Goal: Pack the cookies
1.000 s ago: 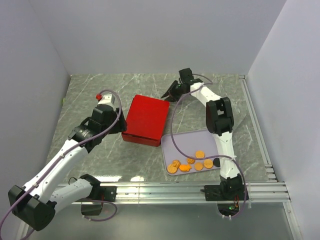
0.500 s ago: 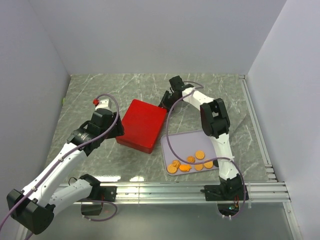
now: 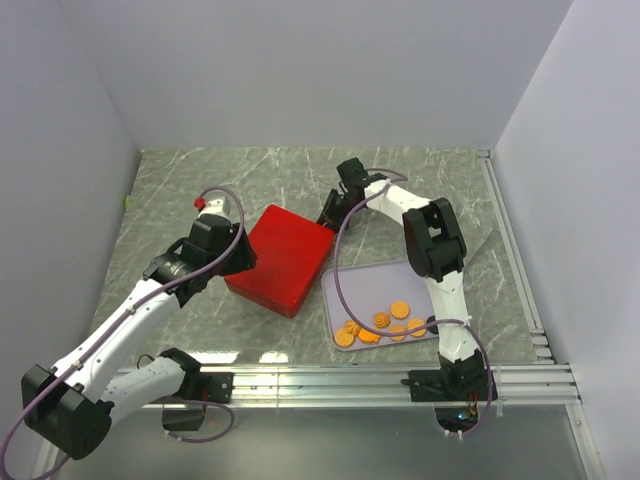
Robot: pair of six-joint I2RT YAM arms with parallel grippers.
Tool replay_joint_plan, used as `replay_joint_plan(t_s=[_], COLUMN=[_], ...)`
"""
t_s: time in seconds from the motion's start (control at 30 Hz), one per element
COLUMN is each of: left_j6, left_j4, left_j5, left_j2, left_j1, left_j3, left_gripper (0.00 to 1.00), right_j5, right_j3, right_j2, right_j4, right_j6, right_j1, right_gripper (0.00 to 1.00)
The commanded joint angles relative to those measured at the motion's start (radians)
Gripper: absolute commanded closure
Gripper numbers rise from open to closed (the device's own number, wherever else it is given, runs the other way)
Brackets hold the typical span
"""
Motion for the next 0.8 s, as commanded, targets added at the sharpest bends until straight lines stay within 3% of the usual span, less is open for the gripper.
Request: replay_joint_plan(t_s=[0.0,0.17,0.33,0.53,0.7,0.77], left_j6=[-0.031,-0.032,-0.022,-0.009,0.009,0.02], left_j4=[0.079,0.109,0.099,0.086,0.085,0.085], left_j5=[0.068,0.112,0.134,0.125,0.099,0.099], left_j2=[0.008,0.008,0.019,0.015,0.025,0.033], left_j1=[-0.005,-0.005,-0.009,-0.007,-0.007,-0.005], left_j3=[-0.002,-0.001,0.019,0.03,0.042,0.05], left_gripper=[0.43,0.46,0.48,0.52,0.61,0.69], right_j5=[-0.017,0.051,0.075,0.08,-0.042,-0.174], right_j3=[-0.012,0.049,0.069,0.083,-0.118,-0.272], right_j2=[-0.07,-0.055,-0.061,-0.141,-0.335,-0.441], right_j4=[0.006,-0.074,-0.089,-0.108,-0.013,0.11], right_j6=[-0.009,-0.055,-0.064,-0.103,-0.11,-0.092], right_j1=[0.021,-0.01,-0.128,-0.185,-0.191,-0.19], right_gripper=[0.67,0.67,0.67,0.67,0.67,0.66])
